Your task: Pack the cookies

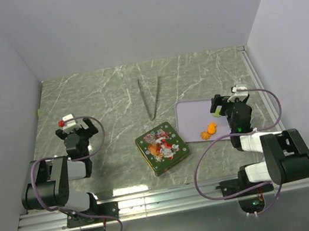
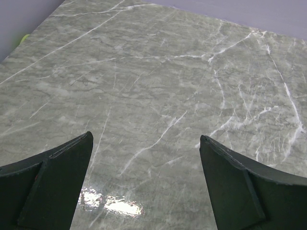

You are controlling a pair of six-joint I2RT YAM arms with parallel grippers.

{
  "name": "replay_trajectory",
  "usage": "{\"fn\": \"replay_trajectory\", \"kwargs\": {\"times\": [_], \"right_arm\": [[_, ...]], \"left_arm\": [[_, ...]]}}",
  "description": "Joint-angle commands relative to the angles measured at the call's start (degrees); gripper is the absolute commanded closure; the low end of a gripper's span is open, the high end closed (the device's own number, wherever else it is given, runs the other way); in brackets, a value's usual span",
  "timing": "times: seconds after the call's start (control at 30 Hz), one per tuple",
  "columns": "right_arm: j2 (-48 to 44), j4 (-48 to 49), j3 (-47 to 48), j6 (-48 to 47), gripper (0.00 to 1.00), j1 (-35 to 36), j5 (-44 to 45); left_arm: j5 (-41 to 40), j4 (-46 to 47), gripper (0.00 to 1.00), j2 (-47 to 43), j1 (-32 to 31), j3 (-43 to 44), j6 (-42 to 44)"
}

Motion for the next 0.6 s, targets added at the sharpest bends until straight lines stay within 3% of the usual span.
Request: {"fn": "replay_trajectory", "kwargs": {"times": [0.0, 0.23, 0.57], "right_arm": [[0.0, 9.1, -0.4, -1.6, 0.00, -0.2, -2.6], [-0.3, 9.2, -0.7, -1.7, 0.00, -0.2, -2.7], [-0.3, 9.3, -0.6, -1.7, 0.00, -0.2, -2.7]], "left_arm": [[1.5, 2.7, 0.01, -0.6, 0.5, 1.5, 0.1], [12.1, 1.2, 0.01, -0.6, 3.6, 2.4, 1.1], [12.2, 1.4, 0.01, -0.6, 3.7, 2.1, 1.0]]}}
